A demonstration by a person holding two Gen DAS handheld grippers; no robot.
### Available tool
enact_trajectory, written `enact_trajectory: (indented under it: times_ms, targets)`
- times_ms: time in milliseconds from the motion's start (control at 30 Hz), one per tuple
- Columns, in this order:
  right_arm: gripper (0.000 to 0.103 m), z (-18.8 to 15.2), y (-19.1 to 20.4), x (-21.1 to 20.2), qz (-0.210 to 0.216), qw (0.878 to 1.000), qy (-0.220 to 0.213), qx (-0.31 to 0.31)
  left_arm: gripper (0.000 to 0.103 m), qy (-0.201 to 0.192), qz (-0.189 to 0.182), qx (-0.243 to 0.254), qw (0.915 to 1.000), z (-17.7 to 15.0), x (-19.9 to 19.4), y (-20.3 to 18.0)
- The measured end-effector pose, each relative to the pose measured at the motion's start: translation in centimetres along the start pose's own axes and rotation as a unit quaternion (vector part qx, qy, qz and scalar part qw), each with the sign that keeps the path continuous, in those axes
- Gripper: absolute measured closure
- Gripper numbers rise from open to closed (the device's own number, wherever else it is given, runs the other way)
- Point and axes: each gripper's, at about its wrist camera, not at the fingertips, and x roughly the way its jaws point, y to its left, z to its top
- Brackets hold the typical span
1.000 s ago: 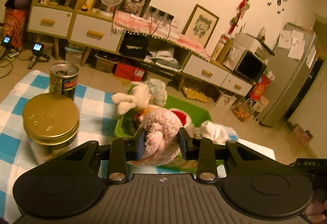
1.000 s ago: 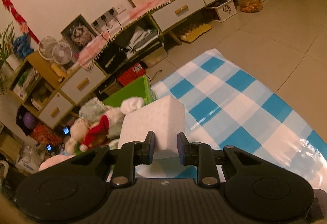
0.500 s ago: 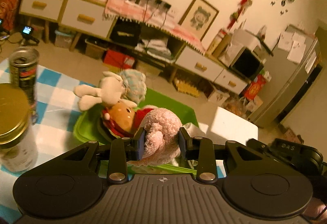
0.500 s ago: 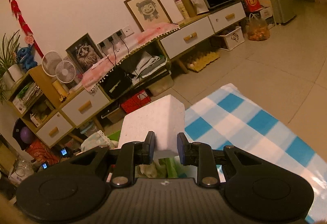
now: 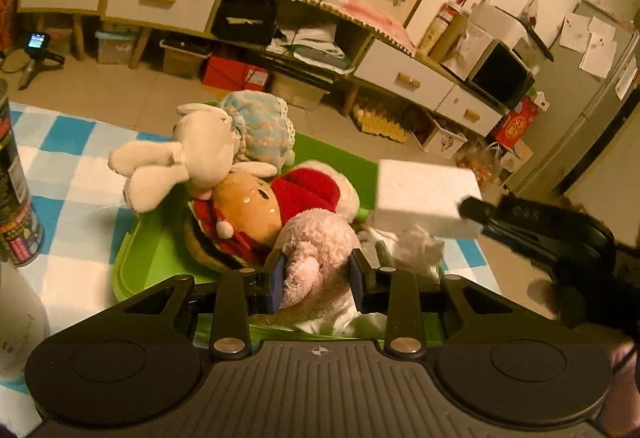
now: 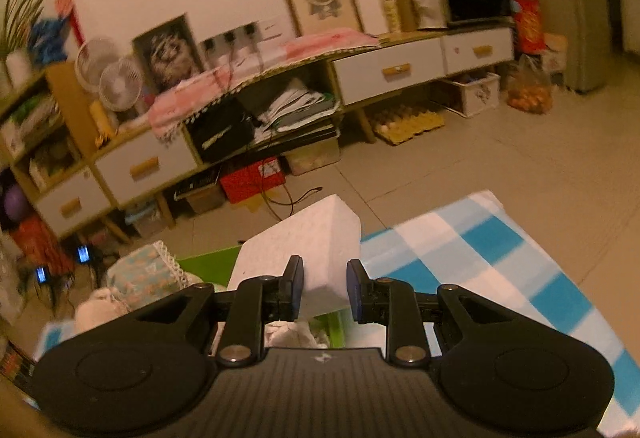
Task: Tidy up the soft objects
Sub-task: 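Carry pink plush and white sponge into the green tub and release both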
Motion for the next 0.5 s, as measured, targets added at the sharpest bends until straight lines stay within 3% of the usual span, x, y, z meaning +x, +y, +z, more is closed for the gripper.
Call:
enact_trajectory:
  times_ms: [267,500]
  targets:
    - [0.096,-0.5,3.0,3.5,-0.014,0.996,0.026,-0.079,0.070,0.010,0.000,-0.001,1.0000,-0.1,0.8,0.8]
    - [0.096,-0.8,3.1,4.0,-0.025,0.996,0.020,-0.087,0.068,0.011,-0.001,-0.003,0.9999,-0.1,1.0,0.8]
